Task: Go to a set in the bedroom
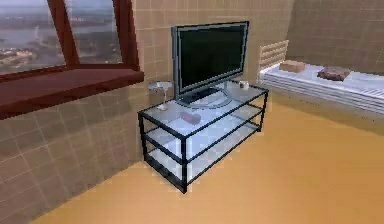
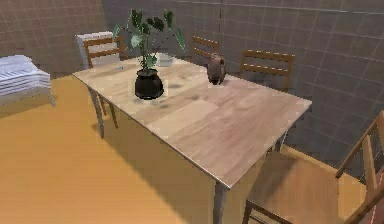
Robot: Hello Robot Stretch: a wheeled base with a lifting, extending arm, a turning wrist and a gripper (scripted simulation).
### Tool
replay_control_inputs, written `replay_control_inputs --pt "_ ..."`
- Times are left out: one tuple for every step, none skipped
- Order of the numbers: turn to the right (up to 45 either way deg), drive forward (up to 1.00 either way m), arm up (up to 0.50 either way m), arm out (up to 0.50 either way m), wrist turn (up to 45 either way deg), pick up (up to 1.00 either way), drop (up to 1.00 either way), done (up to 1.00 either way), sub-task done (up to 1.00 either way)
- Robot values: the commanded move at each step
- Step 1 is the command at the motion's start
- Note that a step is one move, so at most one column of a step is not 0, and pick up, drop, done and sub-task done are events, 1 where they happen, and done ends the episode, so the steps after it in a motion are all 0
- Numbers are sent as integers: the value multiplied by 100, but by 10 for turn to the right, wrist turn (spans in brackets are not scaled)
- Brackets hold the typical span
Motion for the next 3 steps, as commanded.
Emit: replay_control_inputs --pt "0 85 0 0 0 0 0 0 0" --pt "90 0 0 0 0 0 0 0 0" --pt "0 0 0 0 0 0 0 100 0"
